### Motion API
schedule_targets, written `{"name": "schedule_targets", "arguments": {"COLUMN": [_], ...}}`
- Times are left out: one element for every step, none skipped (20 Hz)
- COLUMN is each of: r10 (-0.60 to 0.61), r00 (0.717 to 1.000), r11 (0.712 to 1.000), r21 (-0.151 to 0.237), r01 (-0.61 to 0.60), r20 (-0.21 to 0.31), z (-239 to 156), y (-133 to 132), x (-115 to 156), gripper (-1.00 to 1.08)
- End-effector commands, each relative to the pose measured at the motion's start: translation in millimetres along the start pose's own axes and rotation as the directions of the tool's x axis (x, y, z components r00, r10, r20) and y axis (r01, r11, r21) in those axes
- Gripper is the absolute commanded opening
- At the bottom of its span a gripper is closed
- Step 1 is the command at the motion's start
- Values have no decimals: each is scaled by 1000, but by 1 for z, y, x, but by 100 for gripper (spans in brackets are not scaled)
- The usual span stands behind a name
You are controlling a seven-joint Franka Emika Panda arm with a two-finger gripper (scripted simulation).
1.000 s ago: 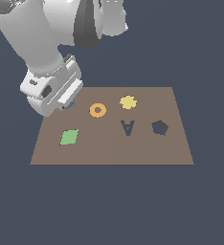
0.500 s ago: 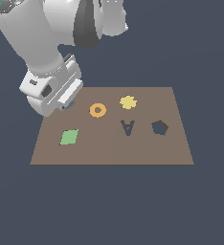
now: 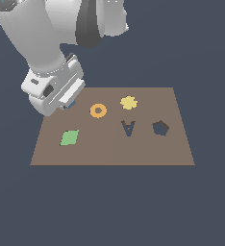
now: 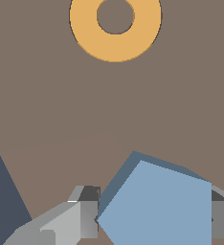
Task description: Insert a designated object into the corresponding slot on a board.
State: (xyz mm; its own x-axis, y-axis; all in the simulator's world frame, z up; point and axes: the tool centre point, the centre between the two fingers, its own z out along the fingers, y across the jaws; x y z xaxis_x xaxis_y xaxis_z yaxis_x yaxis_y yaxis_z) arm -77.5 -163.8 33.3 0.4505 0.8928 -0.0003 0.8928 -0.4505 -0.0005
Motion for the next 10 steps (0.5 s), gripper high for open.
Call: {"name": "schedule_targets", "arguments": {"r10": [14, 21, 30, 40, 50, 62, 74, 87, 101, 115], "r00": [1000, 1000, 1000, 999, 999, 998, 997, 996, 995, 993], "r11": [1000, 1000, 1000, 999, 999, 998, 997, 996, 995, 993], "r21": [0, 0, 0, -1, -1, -1, -1, -1, -1, -1], "r01": [-14, -21, -30, -40, -50, -62, -74, -87, -101, -115], "r20": [0, 0, 0, 0, 0, 0, 0, 0, 0, 0], "z": [0, 0, 0, 0, -1, -1, -1, -1, -1, -1], "y": [-3, -5, -7, -9, -11, -14, -16, -19, -22, -25], "x": [4, 6, 8, 11, 14, 17, 20, 24, 28, 32], "gripper": [-100, -100, -100, -100, -100, -100, -100, -100, -100, -100]}}
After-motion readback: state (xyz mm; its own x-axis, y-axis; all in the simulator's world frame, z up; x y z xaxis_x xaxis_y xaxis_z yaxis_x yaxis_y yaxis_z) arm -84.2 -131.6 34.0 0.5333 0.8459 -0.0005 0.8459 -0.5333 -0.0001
